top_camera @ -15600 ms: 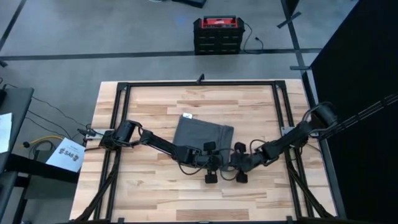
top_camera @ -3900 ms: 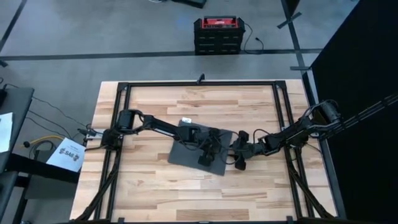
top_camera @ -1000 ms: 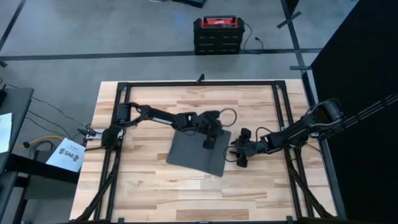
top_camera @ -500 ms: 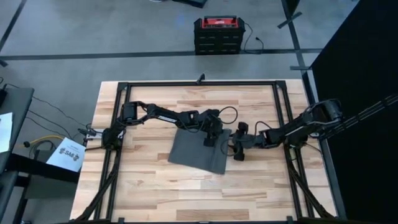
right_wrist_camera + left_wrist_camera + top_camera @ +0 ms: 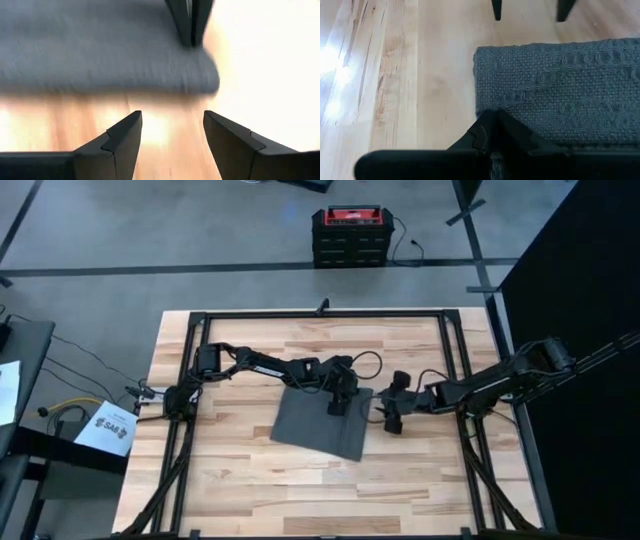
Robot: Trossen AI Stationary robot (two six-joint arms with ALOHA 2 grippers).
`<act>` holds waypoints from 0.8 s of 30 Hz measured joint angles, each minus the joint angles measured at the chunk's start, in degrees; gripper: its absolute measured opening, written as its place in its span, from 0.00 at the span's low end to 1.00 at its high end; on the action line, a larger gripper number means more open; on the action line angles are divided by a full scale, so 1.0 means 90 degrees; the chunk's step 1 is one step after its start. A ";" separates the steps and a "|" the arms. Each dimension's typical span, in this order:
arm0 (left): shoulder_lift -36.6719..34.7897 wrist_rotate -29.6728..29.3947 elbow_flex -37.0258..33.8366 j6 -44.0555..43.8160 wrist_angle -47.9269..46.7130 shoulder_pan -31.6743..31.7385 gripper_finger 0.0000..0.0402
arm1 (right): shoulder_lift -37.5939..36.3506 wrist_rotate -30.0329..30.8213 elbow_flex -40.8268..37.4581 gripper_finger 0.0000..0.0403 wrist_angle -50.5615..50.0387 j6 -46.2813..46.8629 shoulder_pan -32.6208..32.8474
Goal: Roll towel
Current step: Roll the gray towel
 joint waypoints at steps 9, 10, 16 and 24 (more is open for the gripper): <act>0.0000 -0.0002 -0.0002 0.0042 0.0012 -0.0002 0.04 | 0.1089 -0.1028 -0.0082 0.49 0.1287 -0.0599 -0.0967; 0.0000 -0.0002 -0.0002 0.0051 0.0012 -0.0002 0.04 | 0.1209 -0.1180 -0.0079 0.49 0.1476 -0.0715 -0.1080; 0.0000 -0.0005 -0.0005 0.0094 0.0021 -0.0010 0.04 | 0.1328 -0.1414 0.0148 0.48 0.1690 -0.1430 -0.1258; 0.0000 -0.0022 -0.0012 0.0102 0.0038 -0.0024 0.04 | 0.1121 -0.1395 0.0420 0.48 0.1668 -0.1780 -0.1075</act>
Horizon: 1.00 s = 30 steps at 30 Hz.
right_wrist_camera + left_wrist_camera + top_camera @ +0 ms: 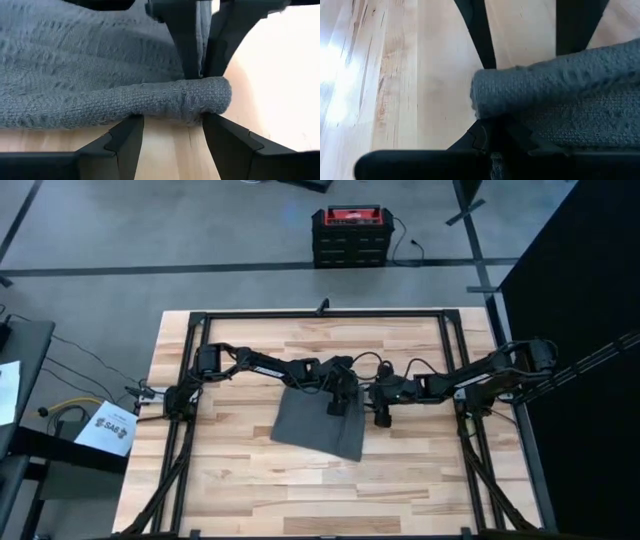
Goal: Roll towel
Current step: Roll the gray towel
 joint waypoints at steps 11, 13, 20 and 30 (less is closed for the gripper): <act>0.0001 0.0002 -0.0003 -0.0003 0.0027 0.0000 0.04 | -0.0017 -0.0009 0.0096 0.48 -0.0583 0.0165 0.0039; 0.0002 0.0002 -0.0002 -0.0005 0.0029 0.0000 0.04 | -0.0017 -0.0043 0.0096 0.48 -0.1012 0.0335 0.0073; 0.0002 0.0011 -0.0005 0.0082 0.0040 0.0000 0.04 | -0.0001 -0.0049 0.0010 0.48 -0.1338 0.1028 0.0075; 0.0010 0.0017 -0.0007 0.0080 0.0083 -0.0002 0.04 | 0.0046 -0.0141 0.0293 0.48 -0.0690 -0.0077 -0.0009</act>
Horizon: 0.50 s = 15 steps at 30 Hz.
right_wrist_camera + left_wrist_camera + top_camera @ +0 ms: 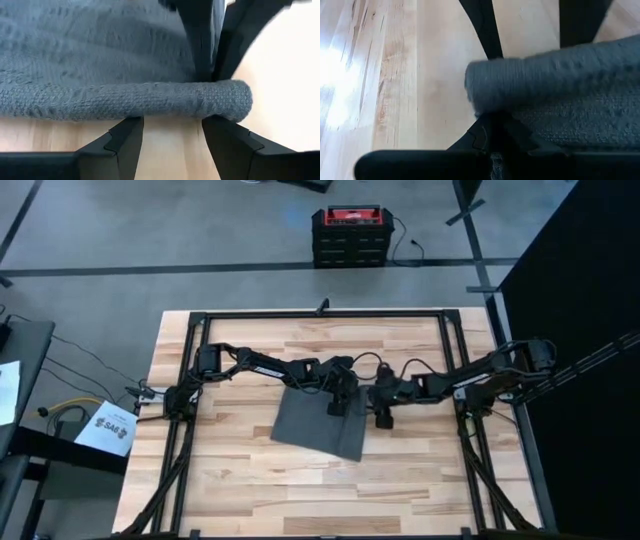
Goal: Roll towel
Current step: Roll the gray towel
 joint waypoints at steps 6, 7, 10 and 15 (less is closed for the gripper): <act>0.0000 0.0001 -0.0002 -0.0014 0.0014 0.0000 0.04 | -0.0003 0.0005 0.0137 0.48 -0.0107 -0.0090 0.0012; 0.0000 0.0001 -0.0002 -0.0016 0.0024 0.0000 0.04 | -0.0005 0.0005 0.0144 0.48 -0.0206 -0.0077 0.0012; -0.0060 0.0000 -0.0010 -0.0017 0.0067 0.0000 0.04 | -0.0036 0.0005 0.0153 0.48 -0.0667 0.0123 0.0017; -0.0276 0.0000 -0.0028 0.0063 0.0023 -0.0002 0.04 | -0.0097 0.0019 0.0162 0.48 -0.1482 0.0845 0.0059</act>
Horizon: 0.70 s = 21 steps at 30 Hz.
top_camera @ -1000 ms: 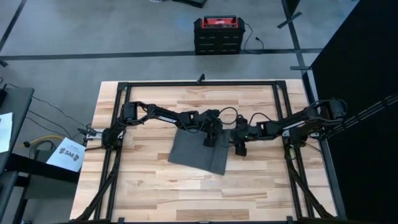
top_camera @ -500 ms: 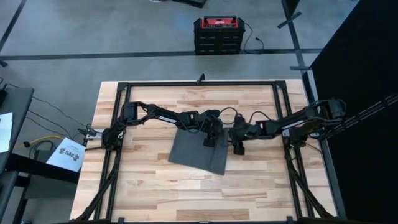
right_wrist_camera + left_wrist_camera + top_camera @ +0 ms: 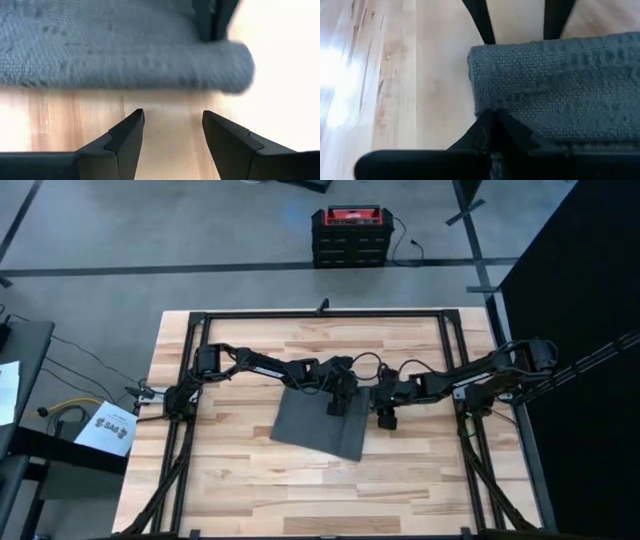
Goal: Roll towel
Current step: Roll the gray towel
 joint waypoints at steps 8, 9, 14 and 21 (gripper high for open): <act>-0.1075 -0.0006 -0.0013 0.0366 -0.0619 -0.0038 0.04 | -0.0009 0.0141 -0.0242 0.48 0.0338 0.0794 0.0443; -0.1276 -0.0012 -0.0008 0.0353 -0.0767 -0.0065 0.04 | -0.0001 0.0140 -0.0244 0.48 0.0396 0.0813 0.0530; -0.1862 -0.0017 -0.0003 -0.0116 -0.1505 -0.0505 0.04 | 0.0049 0.0028 -0.0264 0.48 0.0661 0.1259 0.0918; -0.1304 -0.0345 -0.0023 -0.0661 -0.1317 -0.1591 0.04 | 0.0476 0.0102 -0.0250 0.48 0.1341 0.1797 0.1505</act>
